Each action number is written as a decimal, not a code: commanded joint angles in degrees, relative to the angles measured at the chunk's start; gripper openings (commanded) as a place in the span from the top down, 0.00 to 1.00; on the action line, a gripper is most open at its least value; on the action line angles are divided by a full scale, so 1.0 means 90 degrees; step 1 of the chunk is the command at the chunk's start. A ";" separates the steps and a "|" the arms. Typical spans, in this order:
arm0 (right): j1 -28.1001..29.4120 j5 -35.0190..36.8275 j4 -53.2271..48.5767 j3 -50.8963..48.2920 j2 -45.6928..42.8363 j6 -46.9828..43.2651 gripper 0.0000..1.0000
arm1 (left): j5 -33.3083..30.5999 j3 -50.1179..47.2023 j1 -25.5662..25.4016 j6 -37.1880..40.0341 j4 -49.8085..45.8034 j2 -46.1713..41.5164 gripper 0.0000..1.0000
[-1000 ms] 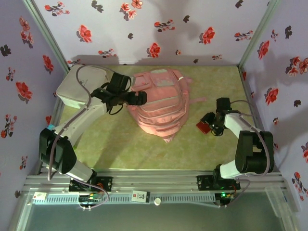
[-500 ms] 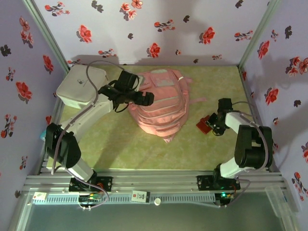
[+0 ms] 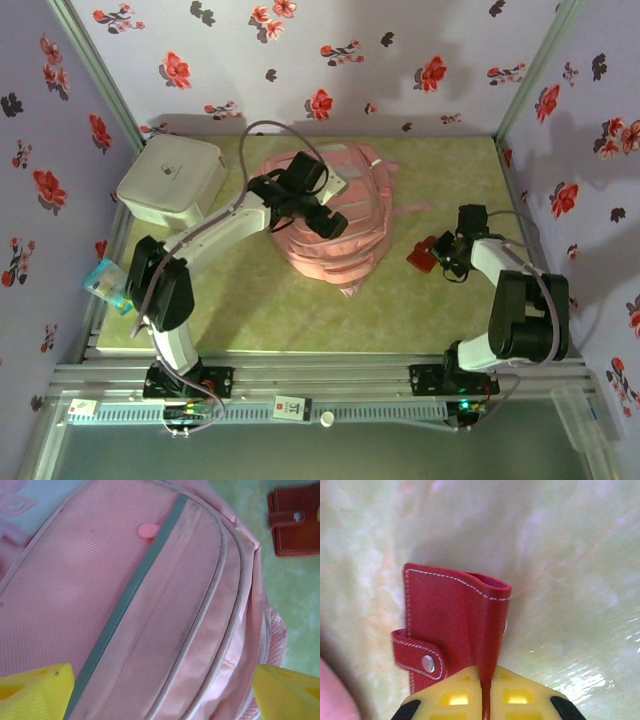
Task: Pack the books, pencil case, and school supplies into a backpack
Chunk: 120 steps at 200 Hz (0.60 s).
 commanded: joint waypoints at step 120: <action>-0.0038 -0.0609 -0.0051 0.0321 -0.1412 0.0226 0.94 | -0.0660 0.1709 -0.0349 0.1741 -0.1347 0.1569 0.82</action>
